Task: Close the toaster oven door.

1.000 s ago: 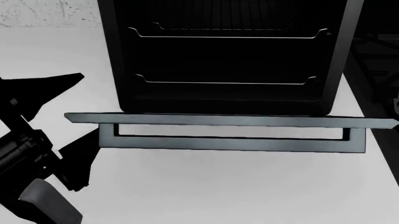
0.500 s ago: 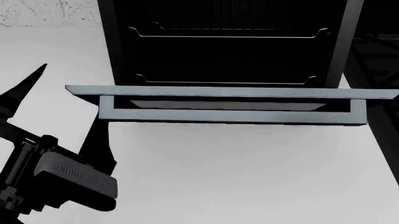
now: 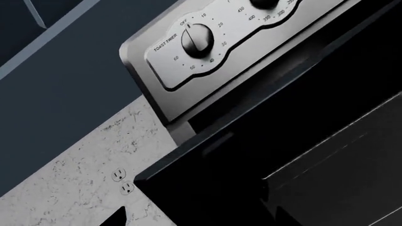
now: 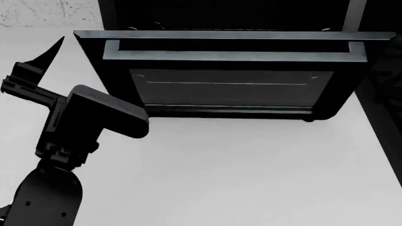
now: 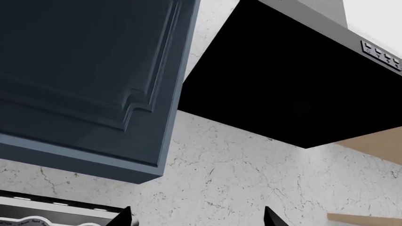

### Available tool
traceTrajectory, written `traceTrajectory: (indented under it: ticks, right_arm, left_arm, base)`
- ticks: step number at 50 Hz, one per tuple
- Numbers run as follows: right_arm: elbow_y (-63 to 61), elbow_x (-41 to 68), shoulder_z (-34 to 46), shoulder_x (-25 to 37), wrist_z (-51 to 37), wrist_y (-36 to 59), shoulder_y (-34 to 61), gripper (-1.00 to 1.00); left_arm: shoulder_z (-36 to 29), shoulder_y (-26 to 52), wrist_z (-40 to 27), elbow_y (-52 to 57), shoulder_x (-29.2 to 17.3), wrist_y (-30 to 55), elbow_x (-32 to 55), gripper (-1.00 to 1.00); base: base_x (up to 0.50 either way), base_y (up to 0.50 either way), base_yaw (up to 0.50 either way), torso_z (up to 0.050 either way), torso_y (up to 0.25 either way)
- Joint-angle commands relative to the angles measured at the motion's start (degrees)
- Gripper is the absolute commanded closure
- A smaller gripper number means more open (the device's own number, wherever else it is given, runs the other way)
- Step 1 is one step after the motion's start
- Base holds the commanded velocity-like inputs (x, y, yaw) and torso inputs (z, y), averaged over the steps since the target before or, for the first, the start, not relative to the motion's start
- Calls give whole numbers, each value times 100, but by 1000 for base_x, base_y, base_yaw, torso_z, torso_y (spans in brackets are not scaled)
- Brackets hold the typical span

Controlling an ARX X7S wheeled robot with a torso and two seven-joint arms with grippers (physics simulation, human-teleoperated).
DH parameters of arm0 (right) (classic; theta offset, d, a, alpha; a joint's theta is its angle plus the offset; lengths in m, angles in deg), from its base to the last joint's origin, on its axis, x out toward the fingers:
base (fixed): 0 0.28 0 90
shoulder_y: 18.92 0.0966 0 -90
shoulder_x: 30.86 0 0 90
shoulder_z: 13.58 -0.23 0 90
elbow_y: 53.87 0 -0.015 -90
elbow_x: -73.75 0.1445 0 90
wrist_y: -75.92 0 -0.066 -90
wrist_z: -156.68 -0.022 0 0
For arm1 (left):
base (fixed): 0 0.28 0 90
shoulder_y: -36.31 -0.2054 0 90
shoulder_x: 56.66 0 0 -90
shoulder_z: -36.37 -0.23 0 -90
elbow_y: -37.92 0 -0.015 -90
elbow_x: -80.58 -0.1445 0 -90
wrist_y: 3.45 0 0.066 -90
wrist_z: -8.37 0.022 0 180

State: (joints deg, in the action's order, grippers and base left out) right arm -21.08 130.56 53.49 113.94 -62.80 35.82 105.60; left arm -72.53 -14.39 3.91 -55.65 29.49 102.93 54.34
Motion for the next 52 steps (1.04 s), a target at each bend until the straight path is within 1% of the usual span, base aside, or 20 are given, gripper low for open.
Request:
traceTrajectory:
  ticks: [1, 6, 16, 21, 25, 27, 32, 37, 40, 41, 43, 44, 48, 52]
  right_arm:
    - [-28, 153, -143, 98, -66, -13, -66, -100]
    - [-36, 200, -134, 154, -116, -5, -60, -100]
    - [24, 161, 7, 202, -153, -47, 1, -100]
    - [19, 205, -83, 246, -169, -48, -56, -100]
    - [-6, 167, -229, 222, -125, -94, -234, -100]
    - [-17, 176, -293, 231, -110, -104, -295, -100]
    - [-44, 325, -389, 302, -193, -69, -310, -100]
    - [-29, 332, -374, 331, -219, -88, -310, -100]
    - [-34, 379, -447, 361, -234, -89, -339, -100]
    - [-35, 393, -465, 365, -240, -93, -348, -100]
    - [-37, 379, -461, 360, -235, -112, -368, -100]
    - [-39, 361, -449, 345, -238, -122, -387, -100]
    - [-15, 337, -348, 348, -253, -162, -336, -100]
    - [8, 298, -286, 342, -246, -202, -325, -100]
  left_arm:
    - [-92, 824, -568, -1246, 203, 131, 24, -100]
    - [-172, 1160, -977, -2210, 210, -200, 104, -100]
    - [-426, 1967, -1359, -3929, 270, -775, 362, -100]
    - [-683, 2433, -1620, -5056, 359, -1254, 545, -100]
    - [-1267, 2812, -1885, -5888, 376, -1581, 1035, -100]
    - [-1717, 2977, -2035, -6262, 381, -1740, 1453, -100]
    - [-2839, 3270, -2263, -6706, 382, -1885, 2494, -100]
    - [-3527, 3387, -2399, -6894, 381, -2020, 3144, -100]
    - [-3763, 3425, -2464, -6894, 376, -2082, 3331, -100]
    - [-3785, 3400, -2485, -6720, 324, -2019, 3324, -100]
    - [-3819, 3180, -2540, -5802, 5, -1562, 3330, -100]
    - [-3866, 3005, -2591, -5189, -224, -1269, 3307, -100]
    - [-3987, 2628, -2635, -3796, -755, -656, 3269, -100]
    - [-4070, 2366, -2659, -2631, -1211, -163, 3251, -100]
  base:
    - [0, 0, 0, 0, 0]
    - [0, 0, 0, 0, 0]
    - [0, 0, 0, 0, 0]
    - [0, 0, 0, 0, 0]
    - [0, 0, 0, 0, 0]
    - [22, -5, -4, 0, 0]
    - [26, -4, -8, 3, 0]
    - [29, -4, -9, 0, 0]
    - [30, -3, -9, 4, 0]
    - [30, -5, -9, 0, 0]
    - [29, -2, -9, 0, 0]
    - [25, -5, -8, 11, 0]
    - [22, -2, -4, 0, 0]
    - [12, 0, -2, 0, 0]
